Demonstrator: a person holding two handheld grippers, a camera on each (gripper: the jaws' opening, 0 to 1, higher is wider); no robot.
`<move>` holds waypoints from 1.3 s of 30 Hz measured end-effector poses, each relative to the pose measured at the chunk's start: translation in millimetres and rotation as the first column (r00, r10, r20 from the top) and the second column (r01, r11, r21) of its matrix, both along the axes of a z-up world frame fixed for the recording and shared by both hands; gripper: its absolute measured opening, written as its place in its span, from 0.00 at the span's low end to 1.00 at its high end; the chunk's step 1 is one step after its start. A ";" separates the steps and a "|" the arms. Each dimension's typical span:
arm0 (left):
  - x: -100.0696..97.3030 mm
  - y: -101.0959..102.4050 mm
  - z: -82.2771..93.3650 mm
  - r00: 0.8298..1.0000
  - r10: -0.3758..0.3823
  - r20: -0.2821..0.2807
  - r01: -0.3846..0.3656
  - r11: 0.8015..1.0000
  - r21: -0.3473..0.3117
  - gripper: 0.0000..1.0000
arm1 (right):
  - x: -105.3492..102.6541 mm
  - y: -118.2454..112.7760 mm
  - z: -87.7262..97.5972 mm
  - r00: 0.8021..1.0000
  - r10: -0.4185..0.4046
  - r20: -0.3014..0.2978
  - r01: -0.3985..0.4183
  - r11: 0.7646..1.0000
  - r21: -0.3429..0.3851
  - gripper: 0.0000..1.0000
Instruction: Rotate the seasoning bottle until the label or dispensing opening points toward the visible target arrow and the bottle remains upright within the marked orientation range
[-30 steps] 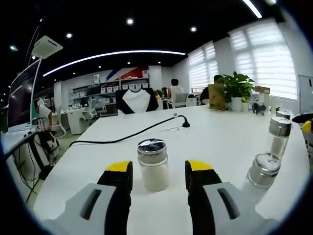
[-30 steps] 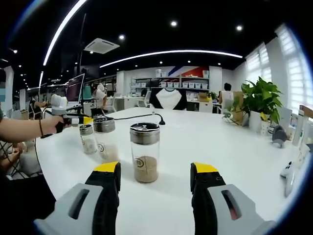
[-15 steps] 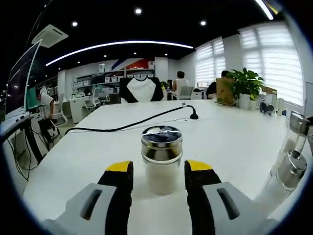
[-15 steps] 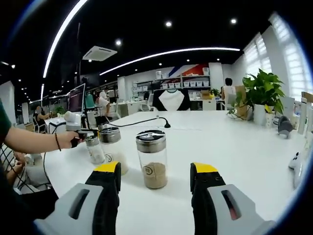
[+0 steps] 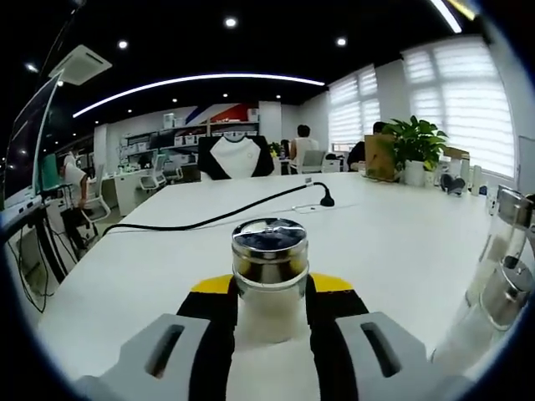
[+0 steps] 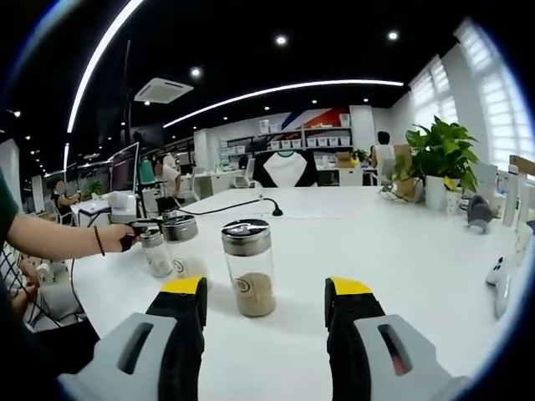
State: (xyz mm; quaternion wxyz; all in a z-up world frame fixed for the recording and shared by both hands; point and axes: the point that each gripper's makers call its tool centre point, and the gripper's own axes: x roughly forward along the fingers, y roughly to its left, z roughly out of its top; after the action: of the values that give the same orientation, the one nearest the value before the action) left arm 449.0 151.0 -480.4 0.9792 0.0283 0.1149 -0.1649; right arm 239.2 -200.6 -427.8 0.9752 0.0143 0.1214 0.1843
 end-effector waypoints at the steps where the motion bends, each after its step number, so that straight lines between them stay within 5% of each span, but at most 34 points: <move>1: -1.7 -0.1 -0.3 1.000 -0.005 -0.001 0.005 1.000 0.000 0.34 | -0.3 1.5 0.3 1.000 0.003 0.001 -0.003 1.000 0.000 0.57; 23: -49.8 -4.3 -5.8 1.000 0.021 0.022 -0.020 1.000 -0.004 0.34 | 1.4 4.2 -2.4 1.000 0.011 -0.006 -0.011 1.000 -0.003 0.57; 39: -106.1 -9.3 -7.3 0.999 0.040 0.019 -0.039 0.999 -0.017 0.34 | 4.5 12.0 0.3 0.999 0.033 0.025 -0.033 0.999 0.020 0.57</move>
State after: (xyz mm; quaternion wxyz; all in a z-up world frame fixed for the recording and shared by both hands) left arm 342.9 141.7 -487.8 0.9835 0.0193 0.1047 -0.1463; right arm 243.7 -188.6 -427.5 0.9733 0.0197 0.1075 0.2018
